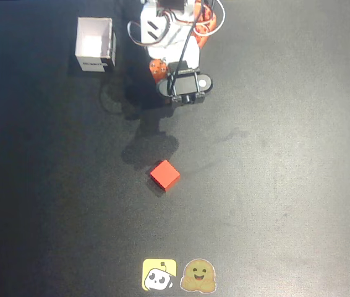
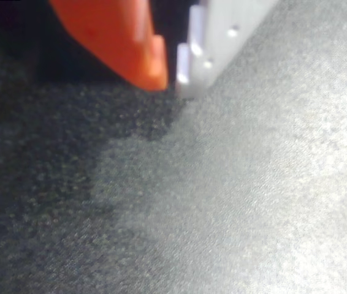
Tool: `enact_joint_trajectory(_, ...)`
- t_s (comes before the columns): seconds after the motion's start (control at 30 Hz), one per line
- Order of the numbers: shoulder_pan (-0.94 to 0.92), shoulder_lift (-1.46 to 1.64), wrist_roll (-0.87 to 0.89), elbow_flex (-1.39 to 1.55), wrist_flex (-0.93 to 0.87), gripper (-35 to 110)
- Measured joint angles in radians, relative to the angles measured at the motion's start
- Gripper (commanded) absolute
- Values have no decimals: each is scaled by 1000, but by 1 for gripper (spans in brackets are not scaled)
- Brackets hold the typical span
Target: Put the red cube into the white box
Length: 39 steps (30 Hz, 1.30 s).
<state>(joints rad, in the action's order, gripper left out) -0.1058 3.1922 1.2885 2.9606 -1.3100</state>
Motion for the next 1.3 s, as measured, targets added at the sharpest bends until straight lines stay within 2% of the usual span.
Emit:
enact_joint_trajectory(1.17, -34, 0, -8, -32, 14, 0)
enact_joint_trajectory(1.3, -26, -169, -52, -129, 91, 0)
